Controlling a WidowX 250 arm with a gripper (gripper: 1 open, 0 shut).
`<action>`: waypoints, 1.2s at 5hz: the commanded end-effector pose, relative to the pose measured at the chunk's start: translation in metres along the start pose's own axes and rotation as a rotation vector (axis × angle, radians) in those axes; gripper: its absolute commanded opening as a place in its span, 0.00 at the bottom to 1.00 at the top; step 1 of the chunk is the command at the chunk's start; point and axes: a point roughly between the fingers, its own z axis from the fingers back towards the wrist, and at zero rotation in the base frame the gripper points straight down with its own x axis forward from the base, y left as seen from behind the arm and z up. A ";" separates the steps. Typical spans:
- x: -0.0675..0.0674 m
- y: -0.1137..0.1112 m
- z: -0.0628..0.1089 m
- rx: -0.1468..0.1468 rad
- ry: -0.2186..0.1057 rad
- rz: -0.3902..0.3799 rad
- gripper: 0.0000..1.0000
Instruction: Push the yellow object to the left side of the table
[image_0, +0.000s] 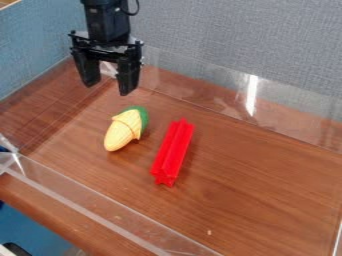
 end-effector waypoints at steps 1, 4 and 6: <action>0.007 -0.001 0.015 0.019 -0.049 -0.007 1.00; 0.005 -0.002 0.016 0.005 -0.044 0.004 1.00; 0.003 -0.002 0.017 0.000 -0.040 0.008 1.00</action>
